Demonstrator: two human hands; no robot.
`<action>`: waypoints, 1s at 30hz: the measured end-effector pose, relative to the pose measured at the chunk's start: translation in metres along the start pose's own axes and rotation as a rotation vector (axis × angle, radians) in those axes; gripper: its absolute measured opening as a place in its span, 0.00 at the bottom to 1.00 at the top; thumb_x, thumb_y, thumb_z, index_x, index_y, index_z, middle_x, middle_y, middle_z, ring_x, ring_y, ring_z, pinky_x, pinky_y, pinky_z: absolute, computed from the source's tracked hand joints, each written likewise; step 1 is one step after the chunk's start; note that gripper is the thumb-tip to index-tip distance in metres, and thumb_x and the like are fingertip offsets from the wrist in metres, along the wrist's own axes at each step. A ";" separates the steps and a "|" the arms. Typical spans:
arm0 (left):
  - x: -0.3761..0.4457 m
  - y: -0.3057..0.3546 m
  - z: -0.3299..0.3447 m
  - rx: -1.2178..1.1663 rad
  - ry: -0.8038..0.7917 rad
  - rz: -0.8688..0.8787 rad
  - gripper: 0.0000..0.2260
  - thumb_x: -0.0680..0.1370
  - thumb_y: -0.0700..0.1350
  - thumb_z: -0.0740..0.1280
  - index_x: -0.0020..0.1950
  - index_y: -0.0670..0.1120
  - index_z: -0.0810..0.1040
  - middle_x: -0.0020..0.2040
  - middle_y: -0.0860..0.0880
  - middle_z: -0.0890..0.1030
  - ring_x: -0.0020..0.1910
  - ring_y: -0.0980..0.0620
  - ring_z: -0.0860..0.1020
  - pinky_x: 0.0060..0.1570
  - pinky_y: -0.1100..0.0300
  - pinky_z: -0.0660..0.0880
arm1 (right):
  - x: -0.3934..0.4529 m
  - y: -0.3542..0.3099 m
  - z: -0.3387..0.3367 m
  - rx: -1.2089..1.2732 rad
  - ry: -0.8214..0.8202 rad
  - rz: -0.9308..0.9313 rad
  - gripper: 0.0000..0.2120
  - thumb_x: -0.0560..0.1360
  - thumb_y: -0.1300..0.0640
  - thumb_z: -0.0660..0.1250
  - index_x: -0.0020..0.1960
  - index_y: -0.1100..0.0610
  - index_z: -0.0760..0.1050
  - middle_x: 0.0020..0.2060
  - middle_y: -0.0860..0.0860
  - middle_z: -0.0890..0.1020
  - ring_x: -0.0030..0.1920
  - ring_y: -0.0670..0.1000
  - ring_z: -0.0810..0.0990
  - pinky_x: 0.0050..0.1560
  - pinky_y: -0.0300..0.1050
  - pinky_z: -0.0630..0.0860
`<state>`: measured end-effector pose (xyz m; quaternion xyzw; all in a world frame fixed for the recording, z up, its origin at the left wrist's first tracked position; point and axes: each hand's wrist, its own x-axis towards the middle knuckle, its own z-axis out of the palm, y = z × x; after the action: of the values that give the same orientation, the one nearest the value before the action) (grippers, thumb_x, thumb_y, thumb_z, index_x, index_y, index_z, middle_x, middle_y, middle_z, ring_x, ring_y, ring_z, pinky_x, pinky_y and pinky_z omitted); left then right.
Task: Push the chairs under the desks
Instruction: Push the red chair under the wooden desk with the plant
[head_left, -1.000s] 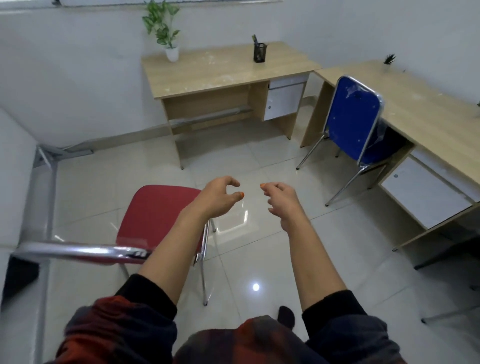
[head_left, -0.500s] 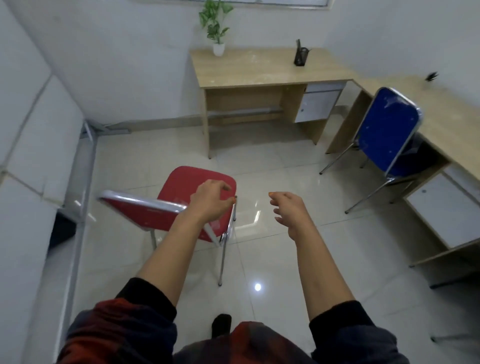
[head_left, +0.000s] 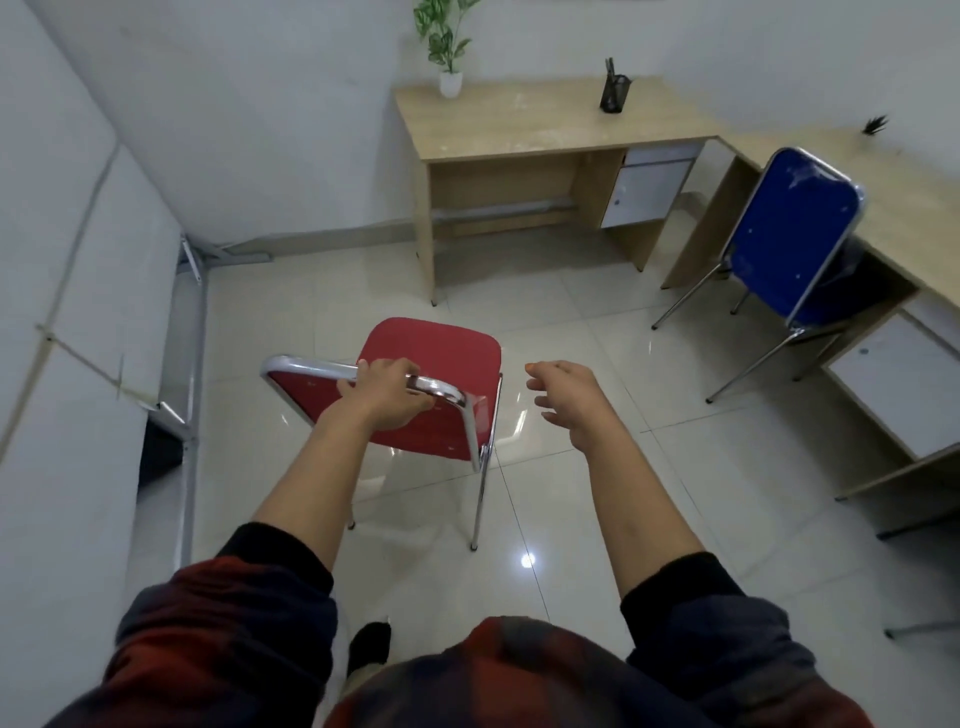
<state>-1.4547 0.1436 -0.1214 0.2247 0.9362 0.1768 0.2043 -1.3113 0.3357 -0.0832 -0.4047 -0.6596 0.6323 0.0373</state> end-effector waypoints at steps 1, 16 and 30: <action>0.004 -0.014 -0.004 0.013 -0.012 0.007 0.25 0.76 0.56 0.70 0.72 0.55 0.70 0.75 0.48 0.67 0.78 0.42 0.57 0.72 0.34 0.56 | 0.001 -0.005 0.012 -0.011 0.009 -0.009 0.06 0.80 0.54 0.66 0.52 0.57 0.76 0.49 0.53 0.78 0.47 0.52 0.74 0.41 0.43 0.71; 0.063 -0.133 -0.062 0.167 -0.094 0.079 0.17 0.75 0.49 0.68 0.65 0.58 0.78 0.61 0.51 0.79 0.64 0.44 0.71 0.66 0.44 0.63 | 0.031 0.017 0.166 -0.983 0.042 -0.204 0.29 0.72 0.45 0.69 0.71 0.49 0.68 0.63 0.51 0.71 0.65 0.55 0.69 0.61 0.54 0.75; 0.106 -0.136 -0.082 0.290 -0.442 0.148 0.18 0.64 0.51 0.73 0.53 0.50 0.82 0.46 0.51 0.82 0.45 0.49 0.81 0.44 0.55 0.78 | 0.076 -0.014 0.192 -1.192 -0.149 -0.052 0.24 0.66 0.39 0.72 0.57 0.50 0.78 0.51 0.49 0.80 0.49 0.53 0.80 0.47 0.47 0.78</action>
<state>-1.6269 0.0622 -0.1410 0.3527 0.8654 0.0018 0.3560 -1.4767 0.2272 -0.1439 -0.2945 -0.9109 0.1789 -0.2269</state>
